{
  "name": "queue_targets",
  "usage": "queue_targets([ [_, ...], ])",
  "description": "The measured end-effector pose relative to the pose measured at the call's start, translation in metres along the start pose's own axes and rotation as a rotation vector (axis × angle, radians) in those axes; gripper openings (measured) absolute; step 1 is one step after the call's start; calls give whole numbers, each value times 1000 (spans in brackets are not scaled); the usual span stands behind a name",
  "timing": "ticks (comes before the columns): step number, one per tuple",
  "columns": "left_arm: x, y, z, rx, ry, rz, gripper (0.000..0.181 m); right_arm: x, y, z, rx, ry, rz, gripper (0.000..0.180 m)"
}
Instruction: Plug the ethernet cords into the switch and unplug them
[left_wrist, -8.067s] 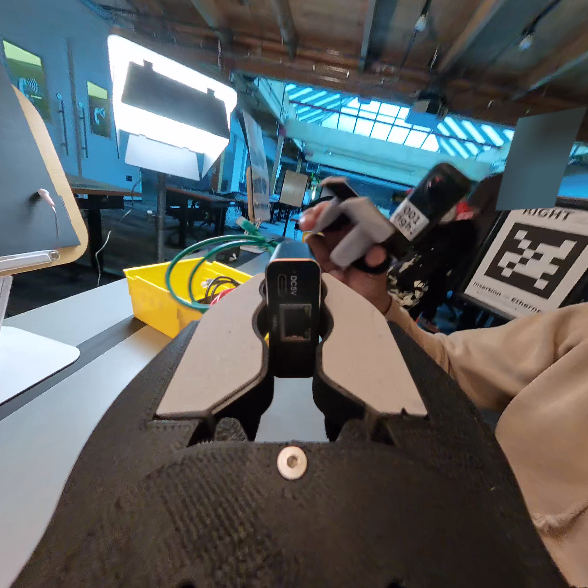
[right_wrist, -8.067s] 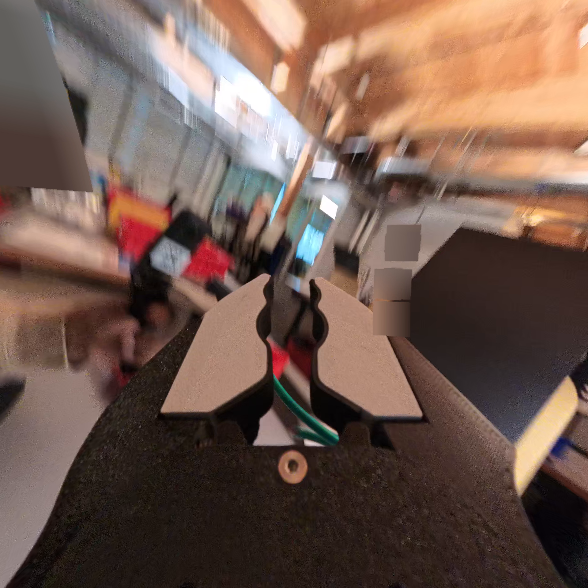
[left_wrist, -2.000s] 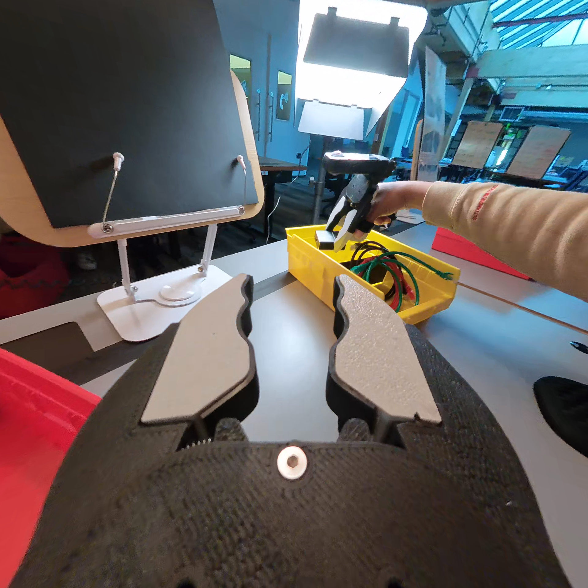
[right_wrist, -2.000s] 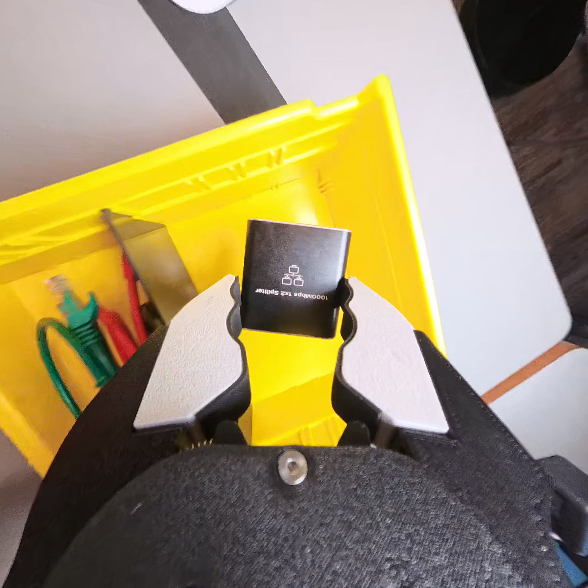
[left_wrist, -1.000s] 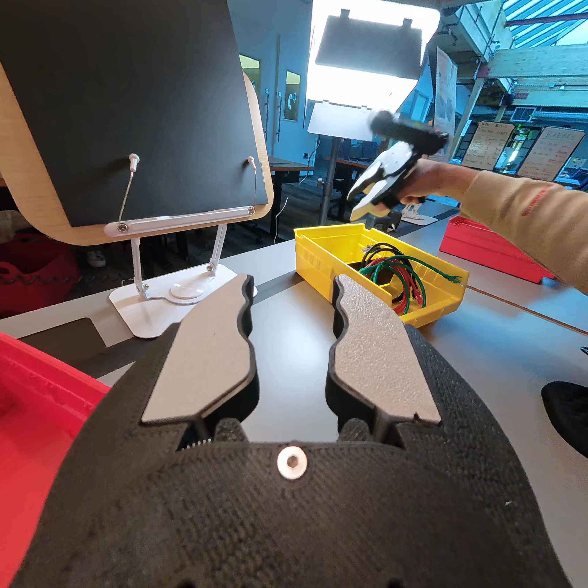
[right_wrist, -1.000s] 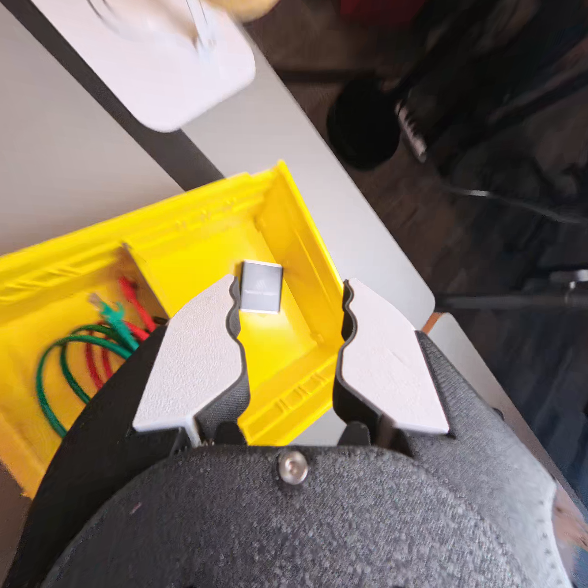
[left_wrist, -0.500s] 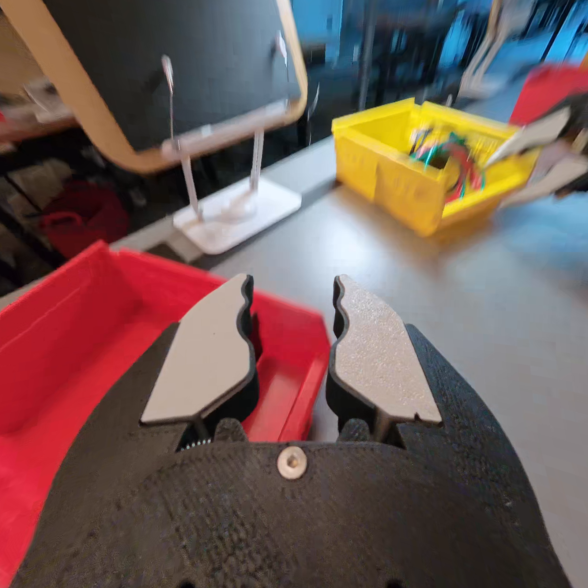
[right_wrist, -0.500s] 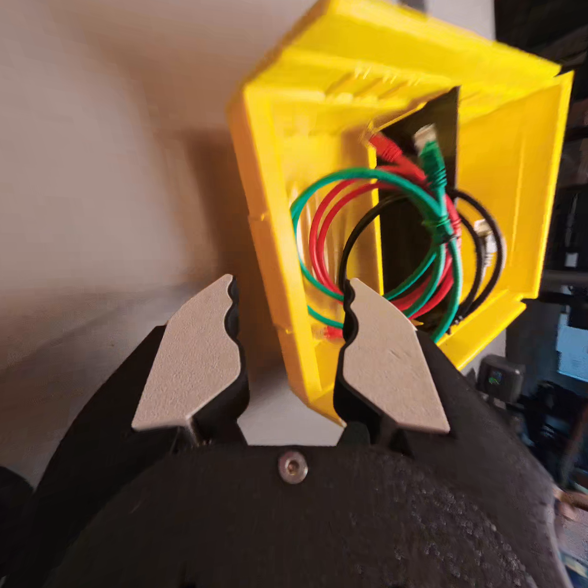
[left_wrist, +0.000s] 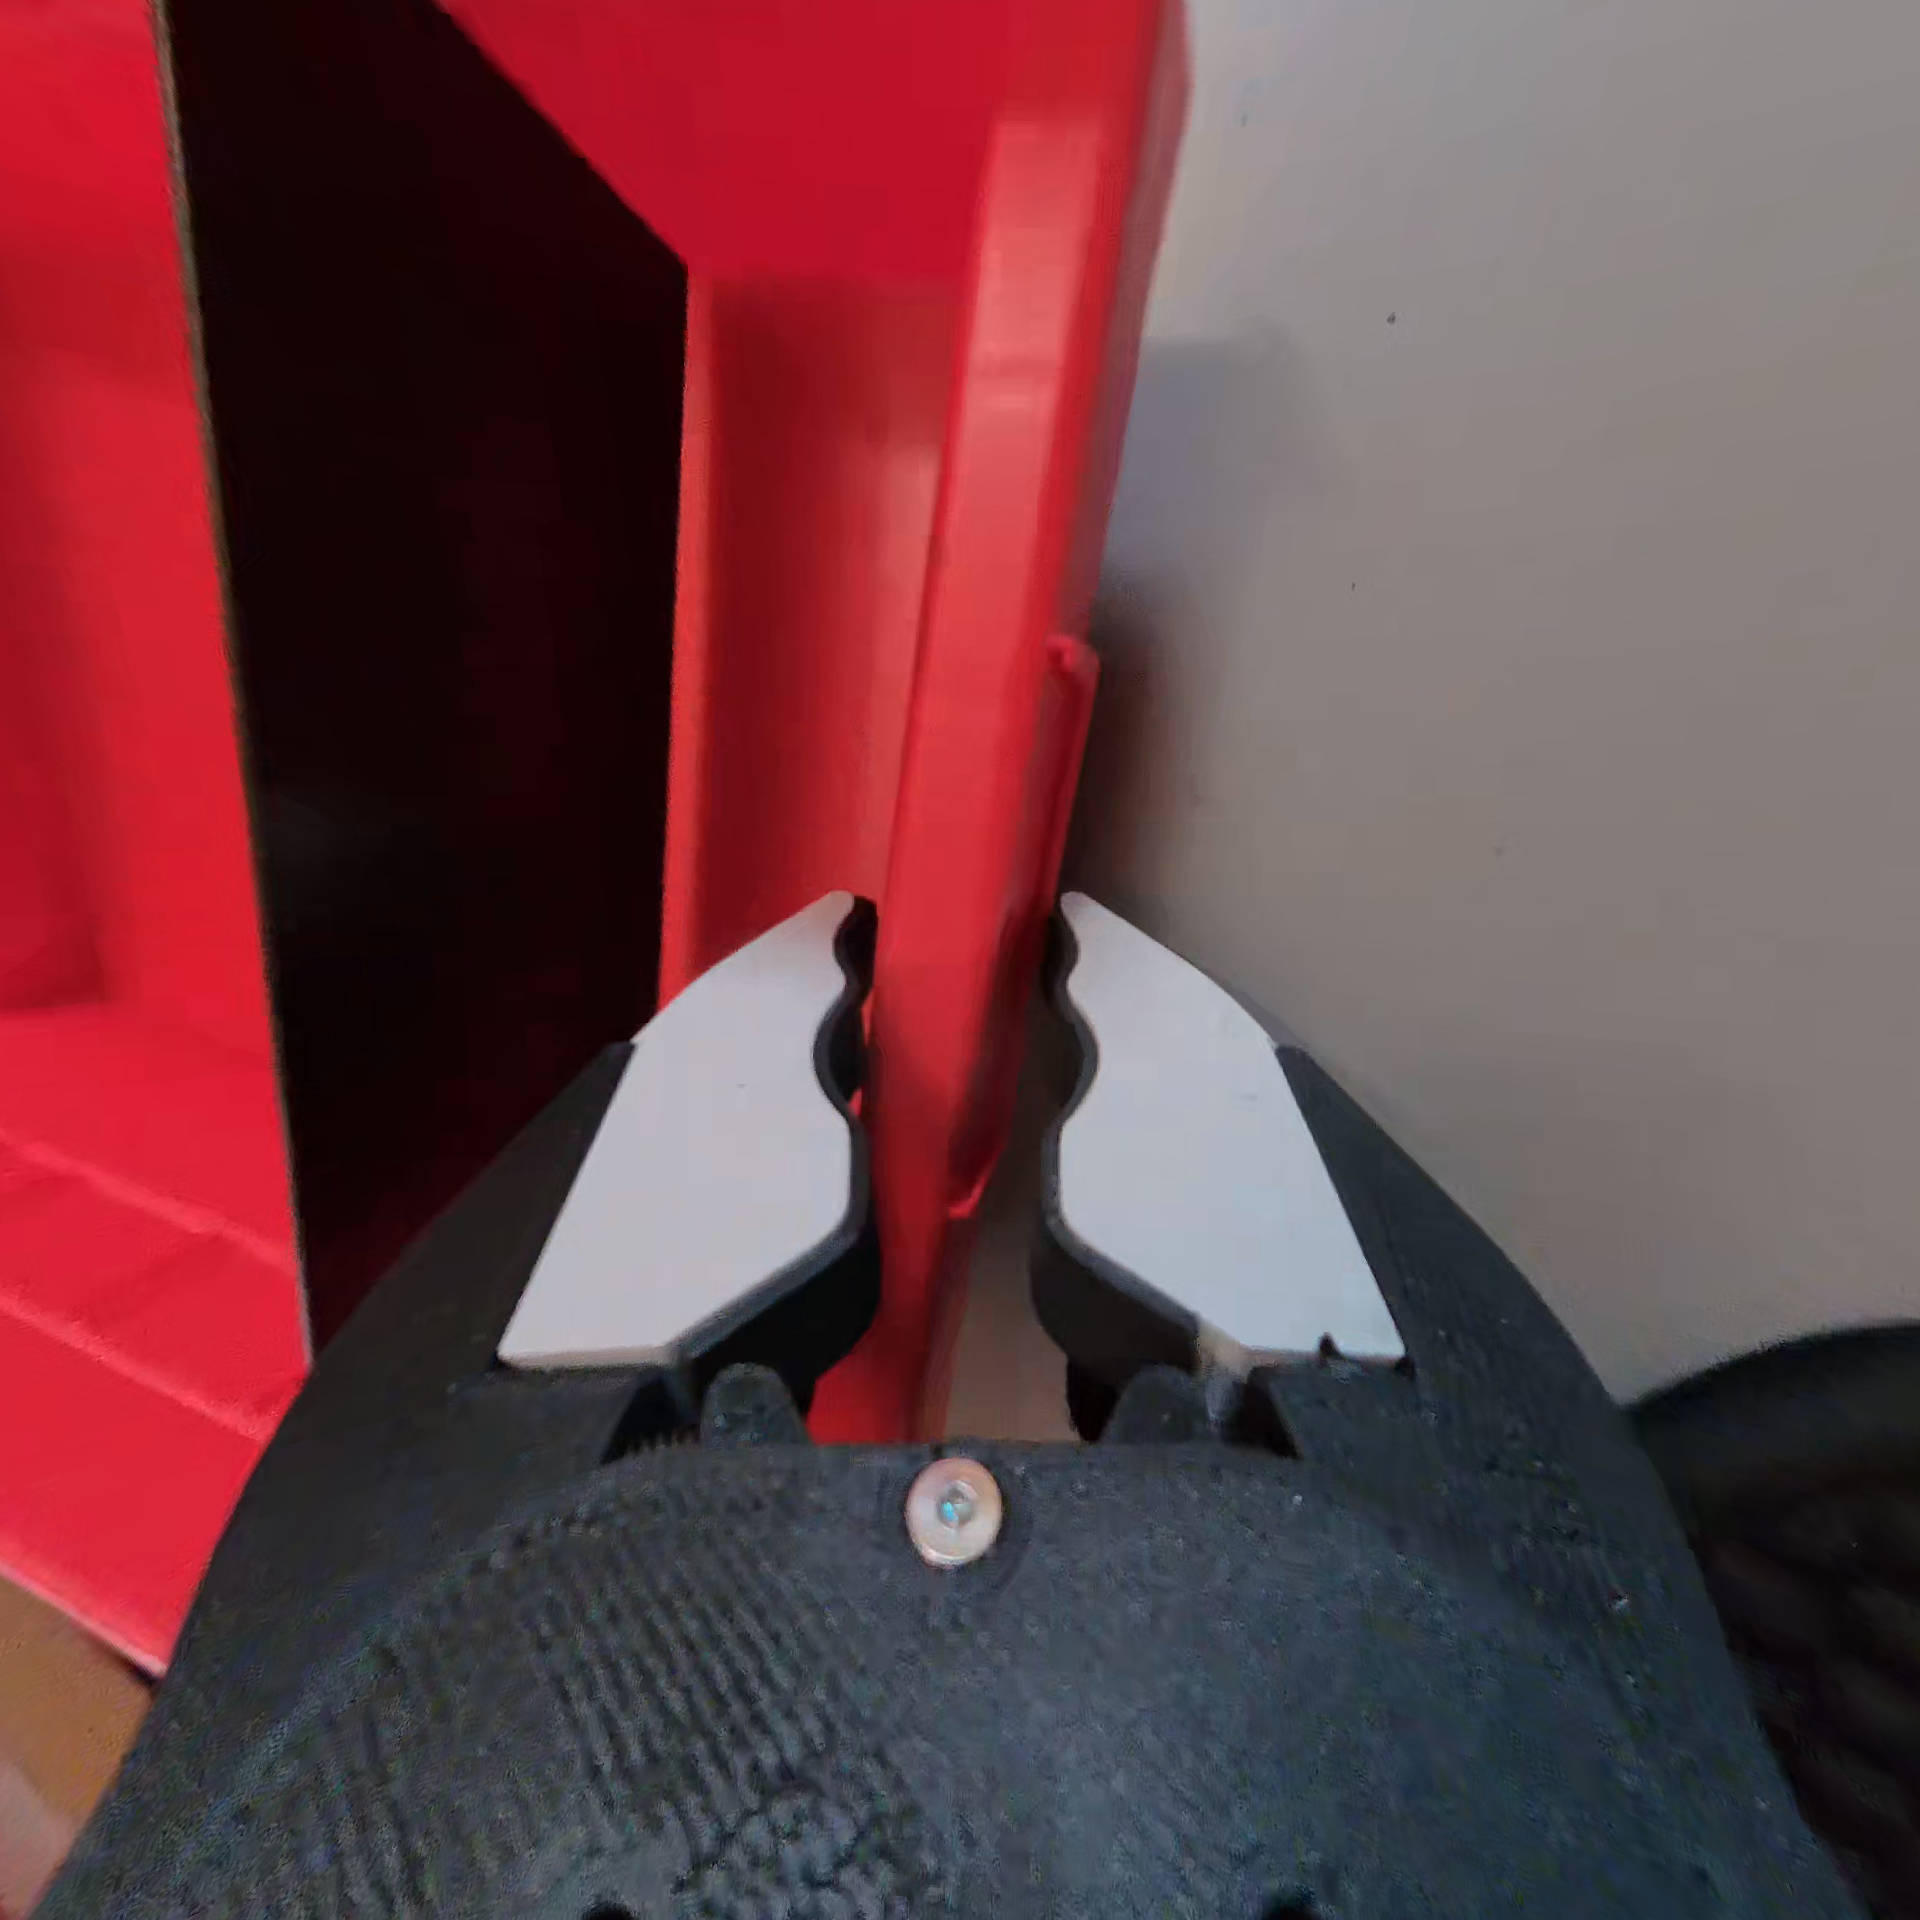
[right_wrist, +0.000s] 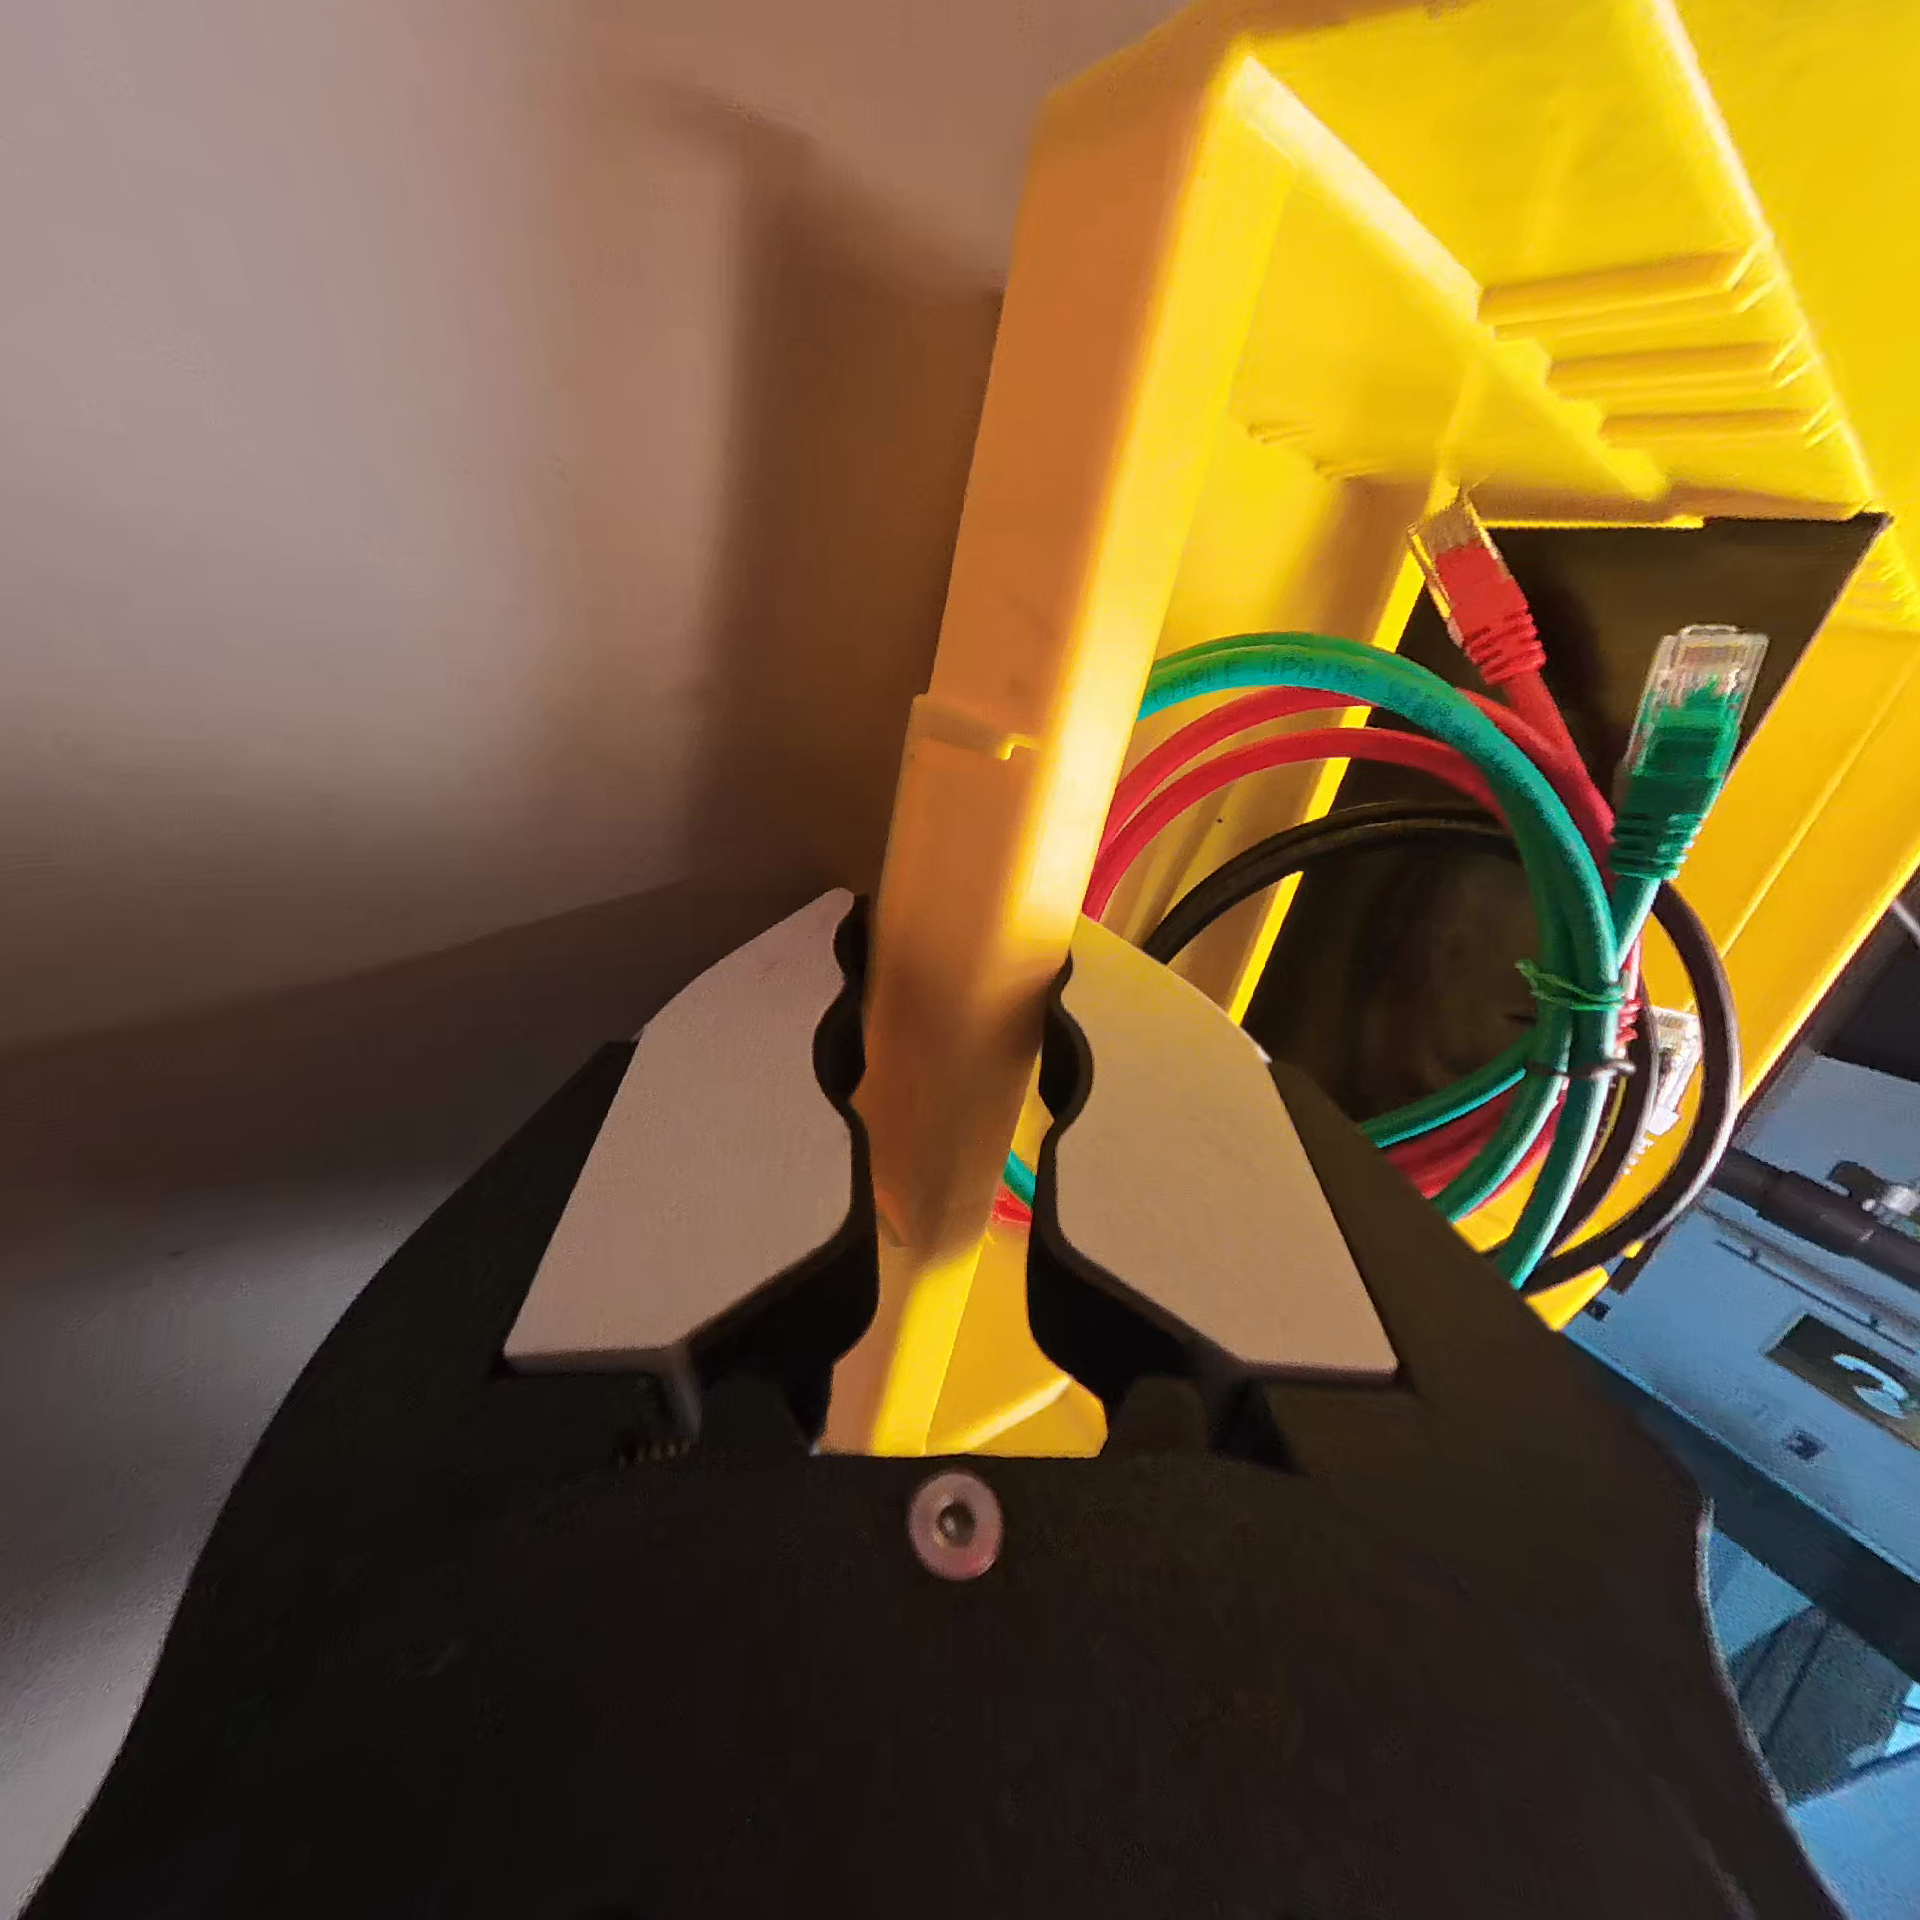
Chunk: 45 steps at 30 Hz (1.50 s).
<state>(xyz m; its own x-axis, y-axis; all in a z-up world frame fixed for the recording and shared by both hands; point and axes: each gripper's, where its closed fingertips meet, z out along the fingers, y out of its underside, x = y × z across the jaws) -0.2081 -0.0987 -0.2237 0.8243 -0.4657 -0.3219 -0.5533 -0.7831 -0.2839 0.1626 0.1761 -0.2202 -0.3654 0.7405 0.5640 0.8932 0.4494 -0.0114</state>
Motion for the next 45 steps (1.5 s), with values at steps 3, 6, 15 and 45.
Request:
queue_targets([
  [3, -1, -10, 2, 16, -61, 37, 31, -12, -16, -9, 32, 13, -38, 30],
  [6, 6, -23, 2, 74, -59, 90, 31, -31, -37, -21, 76, 15, -78, 30],
  [15, 37, -85, 9, 196, -34, 250, 33, -79, -102, -59, 245, 89, -96, 32],
  [45, 116, -240, -44, 937, 26, -728, 34, -29, -14, -96, 696, 228, 1387, 37],
])
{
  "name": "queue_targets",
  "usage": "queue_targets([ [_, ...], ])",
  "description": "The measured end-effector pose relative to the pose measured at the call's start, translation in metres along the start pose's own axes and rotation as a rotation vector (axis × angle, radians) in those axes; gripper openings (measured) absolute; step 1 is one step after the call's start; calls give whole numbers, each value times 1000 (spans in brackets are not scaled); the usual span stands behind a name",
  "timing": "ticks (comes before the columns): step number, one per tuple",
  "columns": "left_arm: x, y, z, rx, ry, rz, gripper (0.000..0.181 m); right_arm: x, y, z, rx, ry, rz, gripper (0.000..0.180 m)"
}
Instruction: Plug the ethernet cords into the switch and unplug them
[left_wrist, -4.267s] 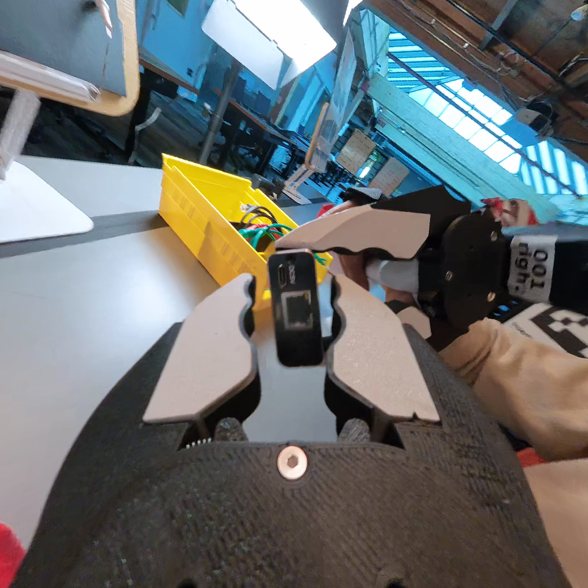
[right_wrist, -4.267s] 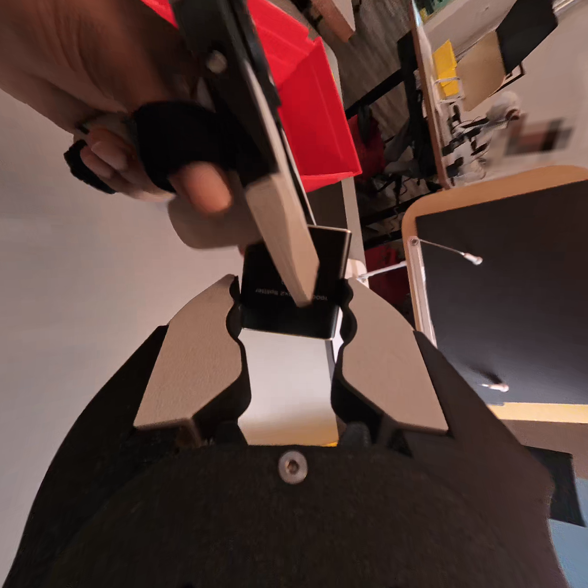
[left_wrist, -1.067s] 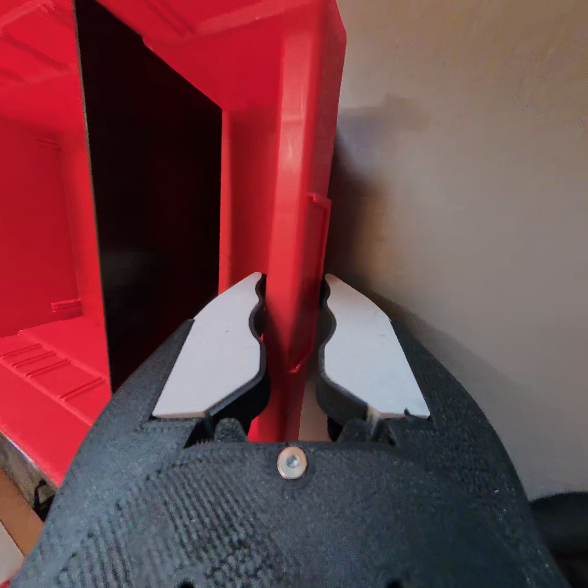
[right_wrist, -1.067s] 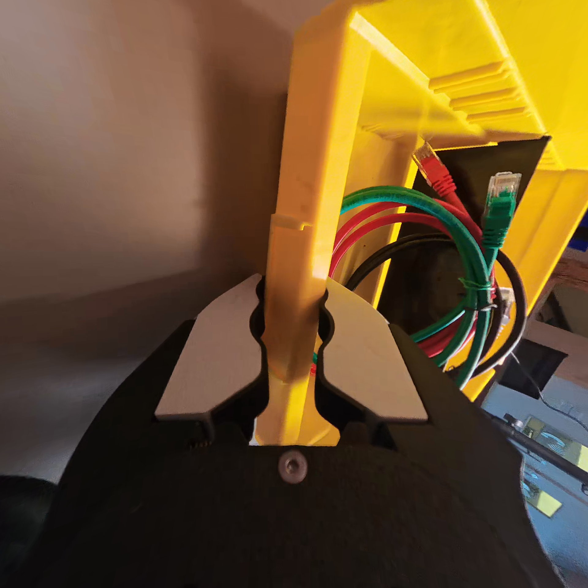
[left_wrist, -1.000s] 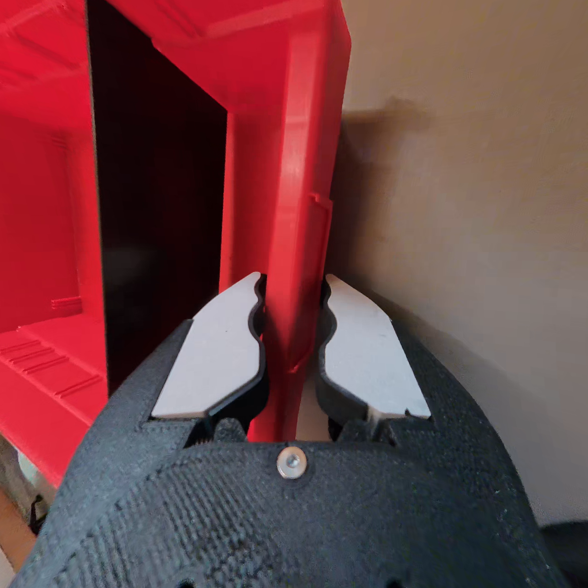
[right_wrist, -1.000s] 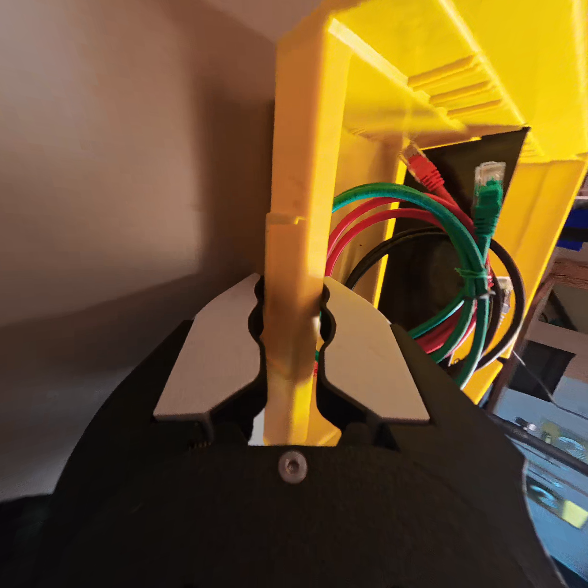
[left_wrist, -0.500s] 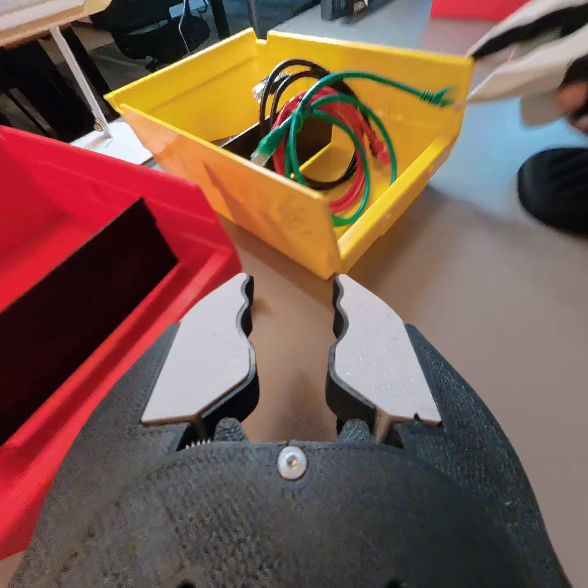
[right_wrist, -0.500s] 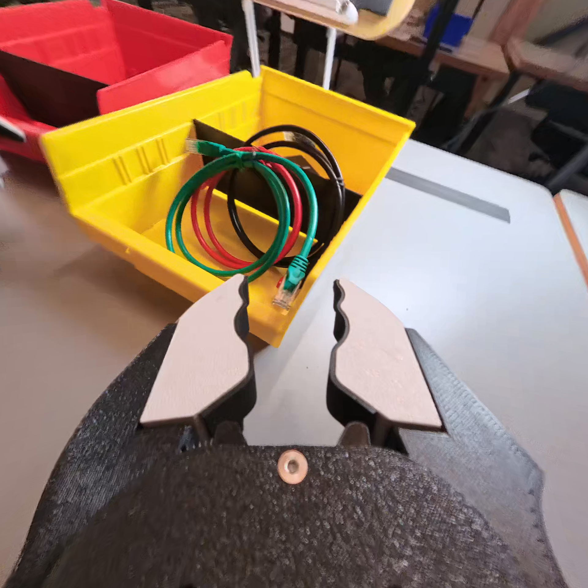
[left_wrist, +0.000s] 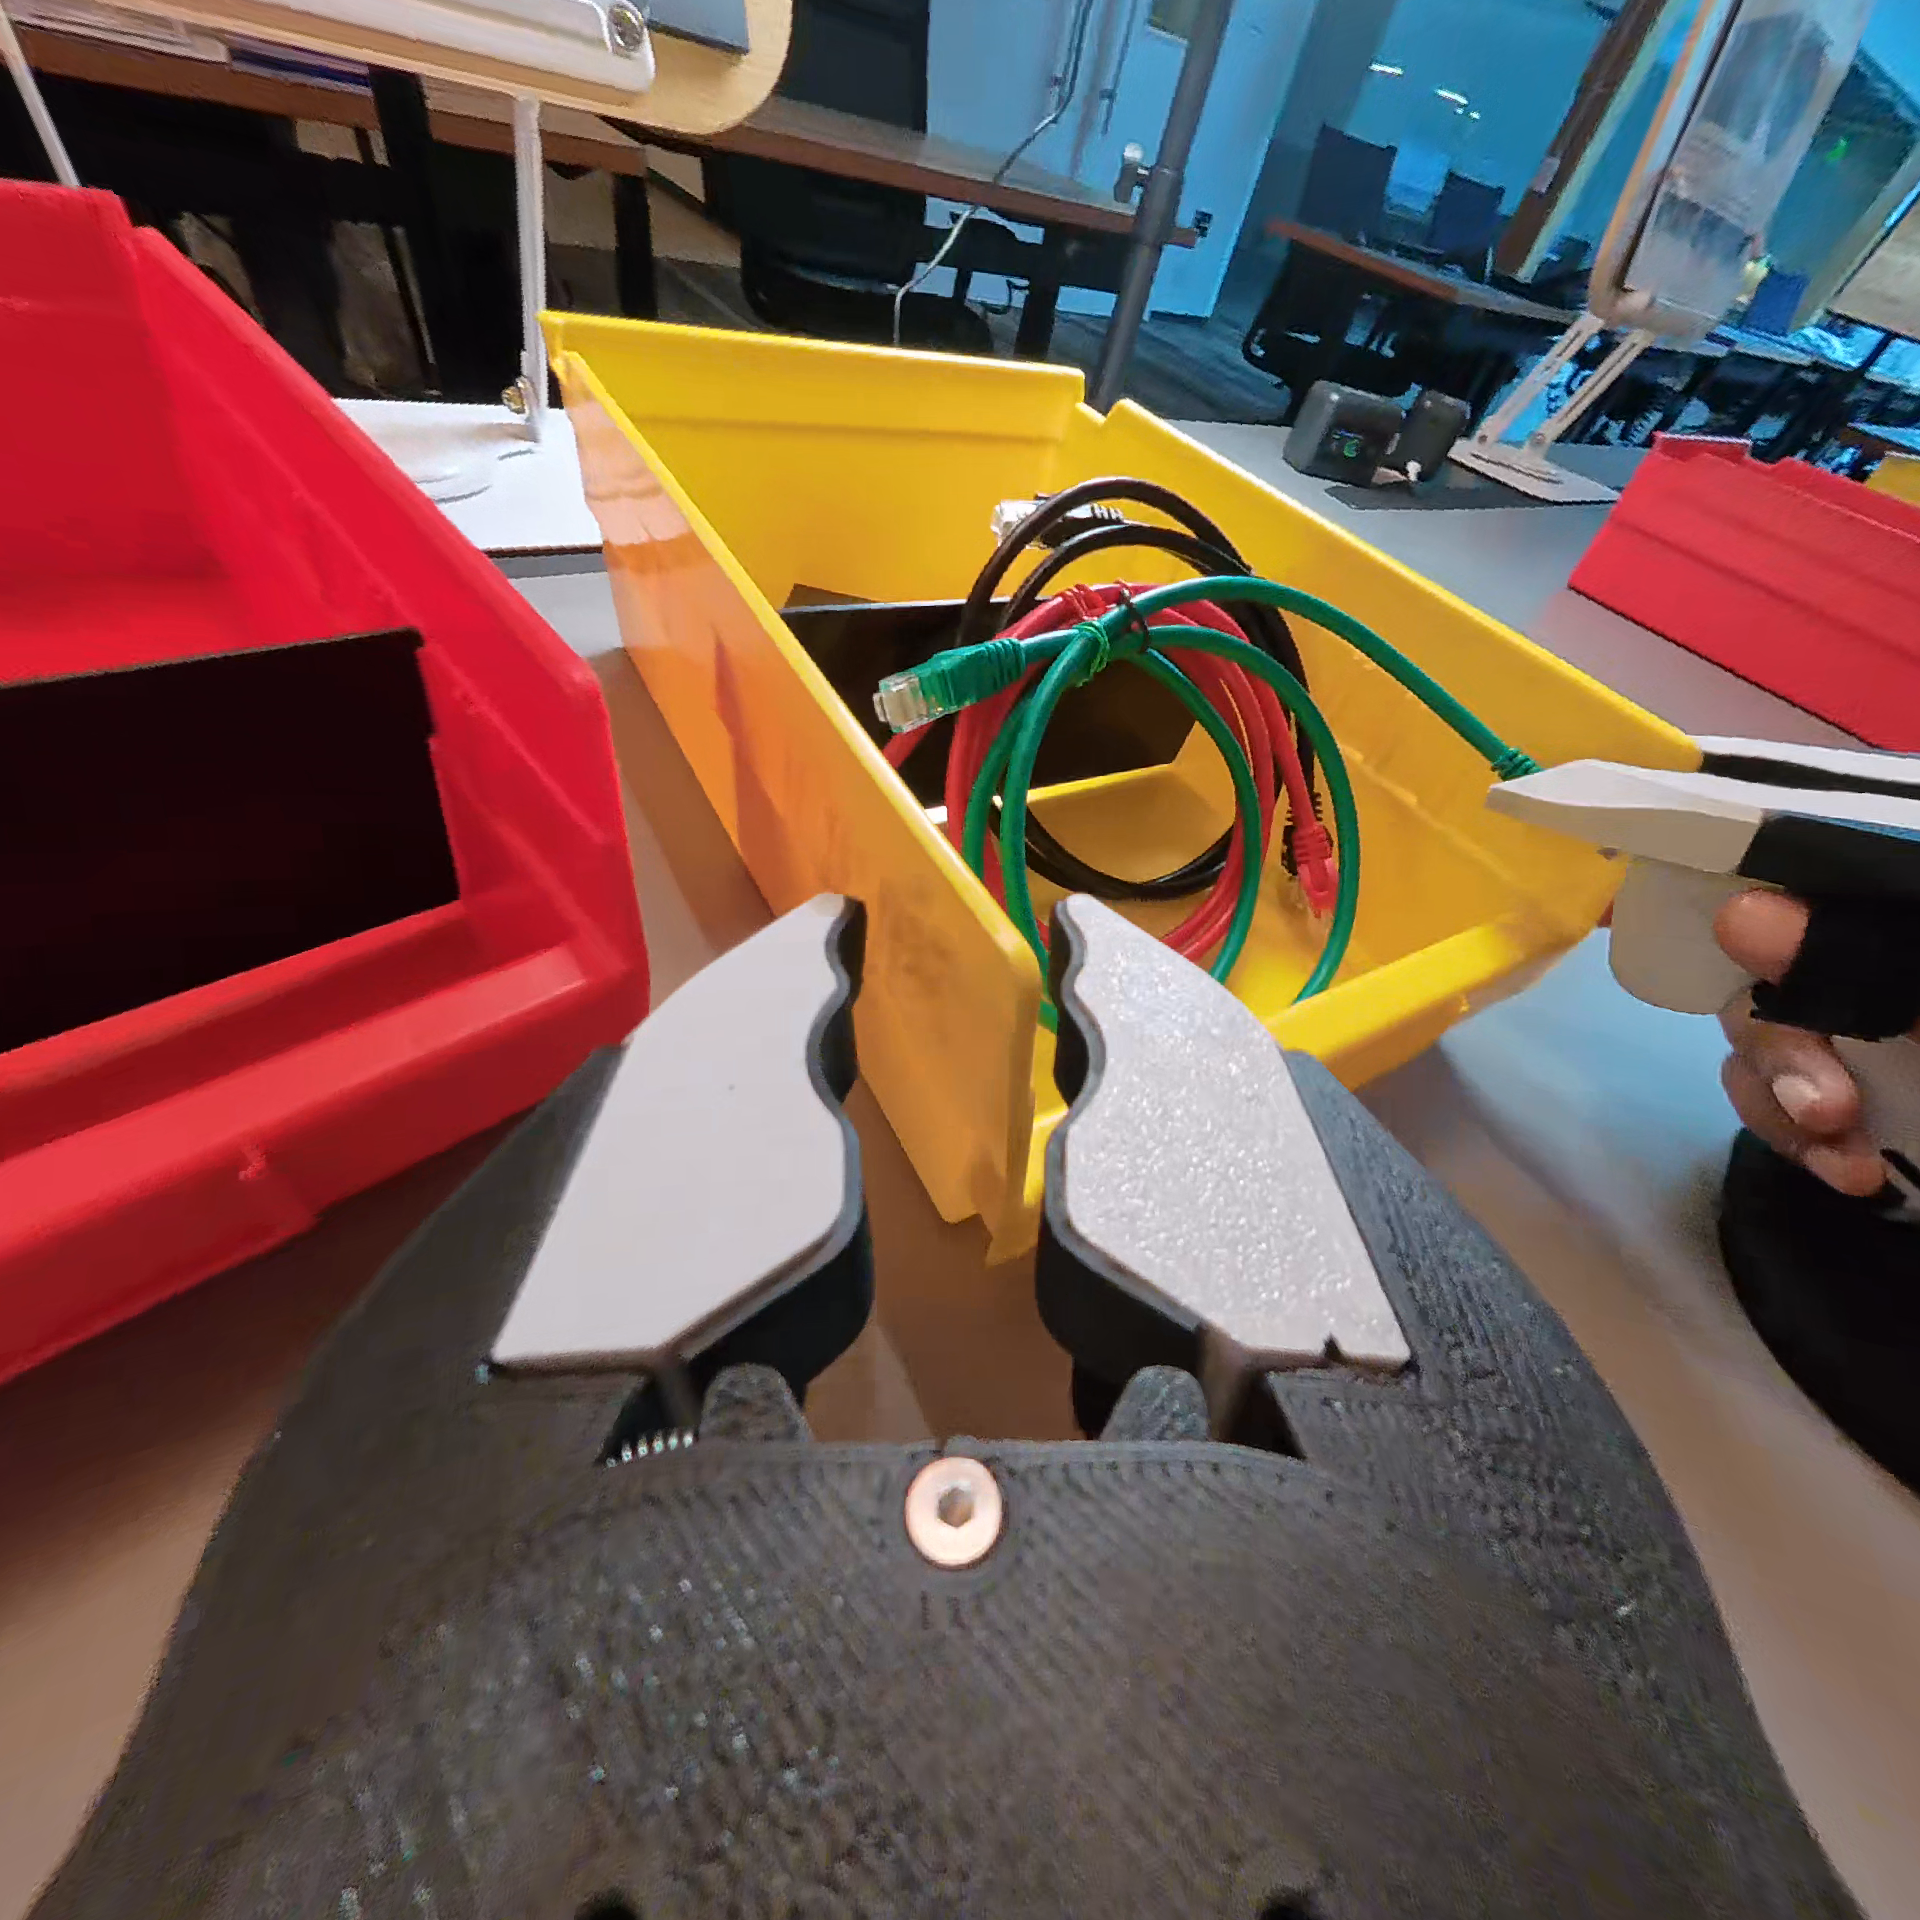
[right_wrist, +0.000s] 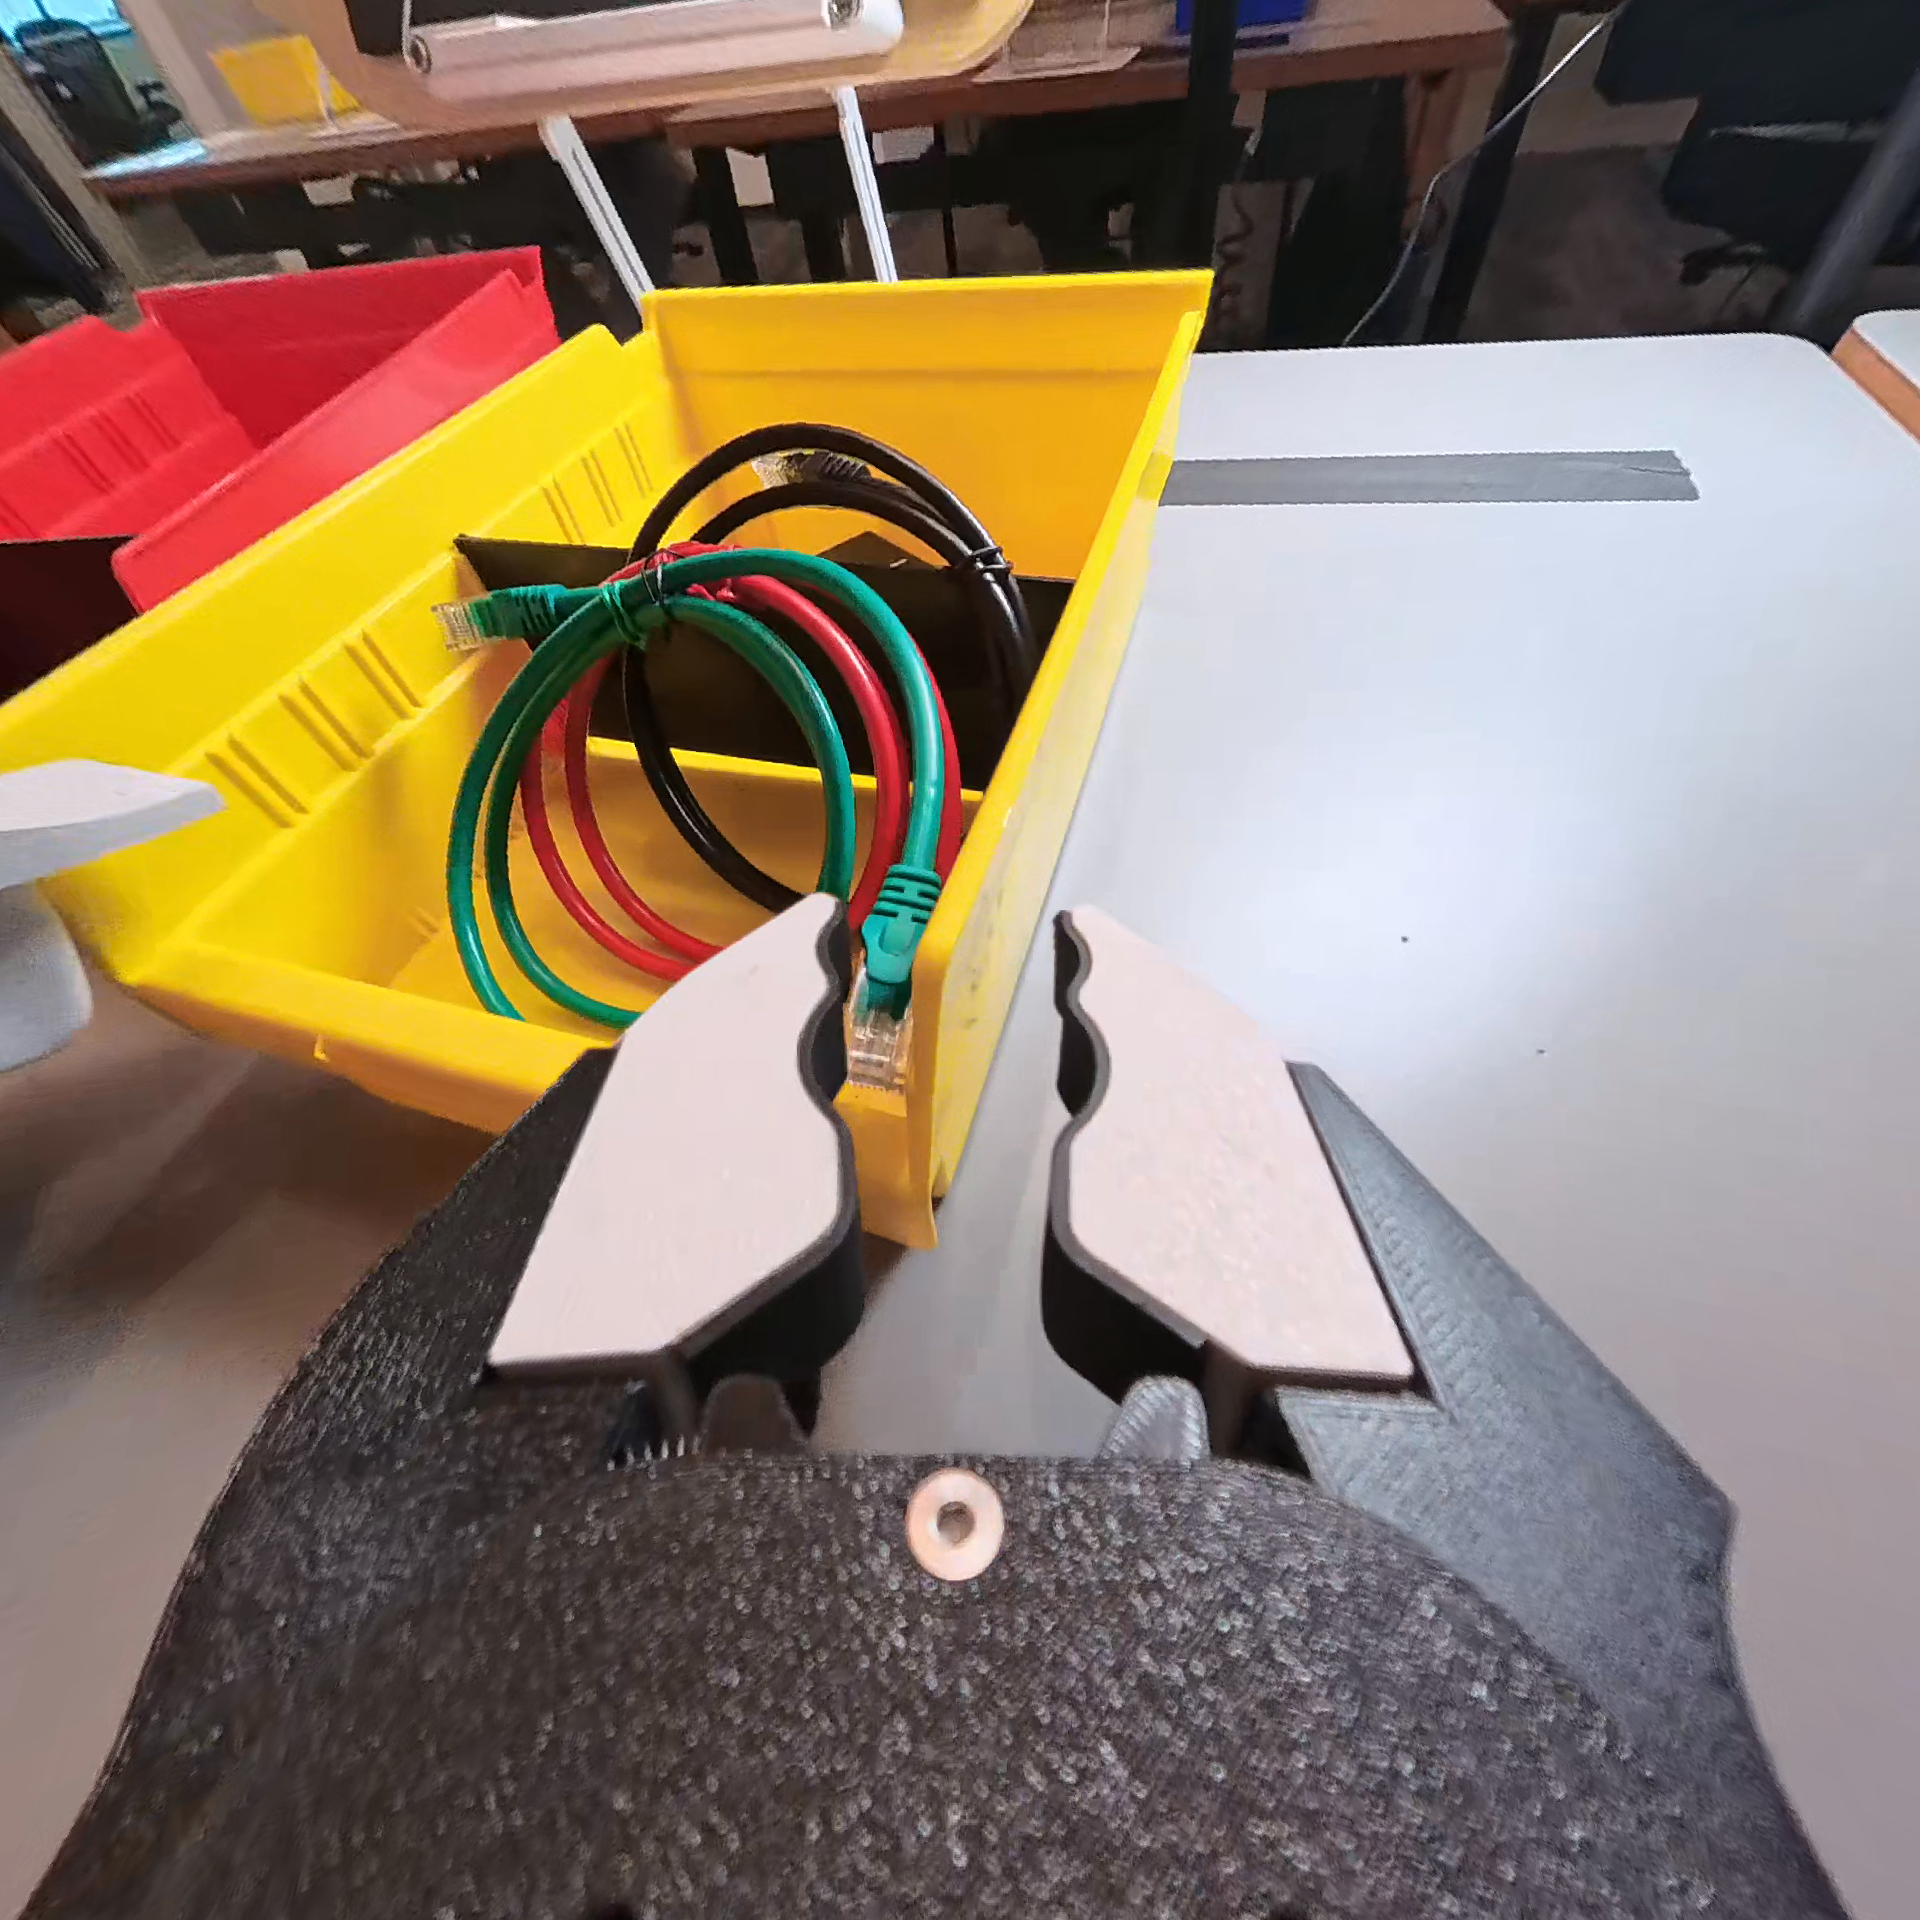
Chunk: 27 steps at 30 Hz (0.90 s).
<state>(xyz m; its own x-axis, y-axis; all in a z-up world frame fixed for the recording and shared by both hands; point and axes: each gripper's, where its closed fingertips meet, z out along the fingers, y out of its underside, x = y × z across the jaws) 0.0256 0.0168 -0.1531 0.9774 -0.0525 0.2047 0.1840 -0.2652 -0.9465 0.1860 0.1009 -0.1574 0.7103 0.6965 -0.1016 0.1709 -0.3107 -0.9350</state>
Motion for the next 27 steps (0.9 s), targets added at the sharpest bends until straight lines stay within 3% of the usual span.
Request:
queue_targets([
  [5, -3, 3, 7, 19, -54, 26, 24, -3, 1, 10, 4, 18, -22, 23],
  [14, -7, -8, 3, 30, -76, 37, 17, -12, -10, -4, 23, 52, -135, 21],
  [20, -3, -61, -31, 152, -97, 96, 16, -39, -65, -29, 159, 43, -189, 21],
  [27, -43, -123, -100, 259, -201, 119, 15, -116, -124, -25, 273, -99, -216, 23],
])
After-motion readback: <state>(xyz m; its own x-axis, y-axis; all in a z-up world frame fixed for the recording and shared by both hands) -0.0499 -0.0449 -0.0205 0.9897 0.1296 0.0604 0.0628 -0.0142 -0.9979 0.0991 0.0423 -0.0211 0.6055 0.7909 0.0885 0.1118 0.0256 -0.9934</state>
